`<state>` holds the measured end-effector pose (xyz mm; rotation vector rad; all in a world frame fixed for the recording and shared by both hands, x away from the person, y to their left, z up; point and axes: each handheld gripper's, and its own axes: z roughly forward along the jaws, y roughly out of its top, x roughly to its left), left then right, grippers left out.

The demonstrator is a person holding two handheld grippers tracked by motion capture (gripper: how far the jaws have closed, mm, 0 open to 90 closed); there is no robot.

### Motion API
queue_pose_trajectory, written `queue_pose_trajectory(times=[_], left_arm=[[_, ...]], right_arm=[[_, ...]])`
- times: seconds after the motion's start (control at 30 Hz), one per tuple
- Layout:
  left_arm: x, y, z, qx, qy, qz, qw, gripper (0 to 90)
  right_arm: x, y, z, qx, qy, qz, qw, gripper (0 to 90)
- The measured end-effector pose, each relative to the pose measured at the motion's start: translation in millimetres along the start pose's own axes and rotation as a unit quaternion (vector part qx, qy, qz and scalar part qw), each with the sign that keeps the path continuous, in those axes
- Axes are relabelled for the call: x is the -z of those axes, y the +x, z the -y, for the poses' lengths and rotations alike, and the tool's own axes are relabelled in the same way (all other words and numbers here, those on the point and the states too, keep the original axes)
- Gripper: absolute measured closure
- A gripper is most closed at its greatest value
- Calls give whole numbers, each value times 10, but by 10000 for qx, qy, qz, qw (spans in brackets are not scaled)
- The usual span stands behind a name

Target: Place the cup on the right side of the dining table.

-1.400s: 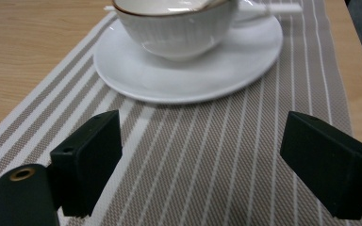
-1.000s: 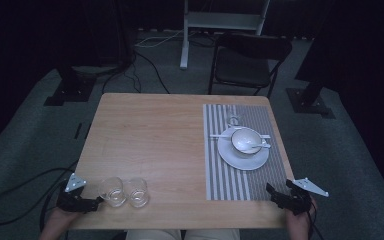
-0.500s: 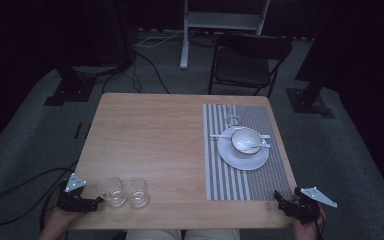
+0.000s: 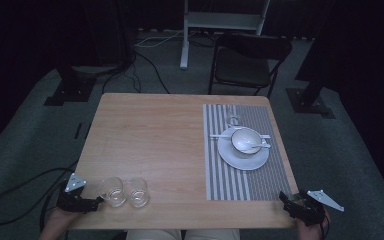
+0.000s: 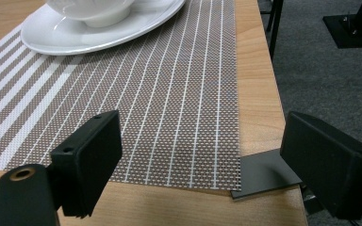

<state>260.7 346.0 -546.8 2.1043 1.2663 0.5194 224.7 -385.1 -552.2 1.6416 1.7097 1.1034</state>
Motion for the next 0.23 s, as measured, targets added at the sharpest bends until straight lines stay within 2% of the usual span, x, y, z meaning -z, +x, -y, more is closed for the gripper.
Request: queue_pose_trajectory(times=[0.23], left_arm=[[1,-1,1,1,0,0,10000,6]], right_arm=[[-24,6,-1,35,106,18,9999,129]])
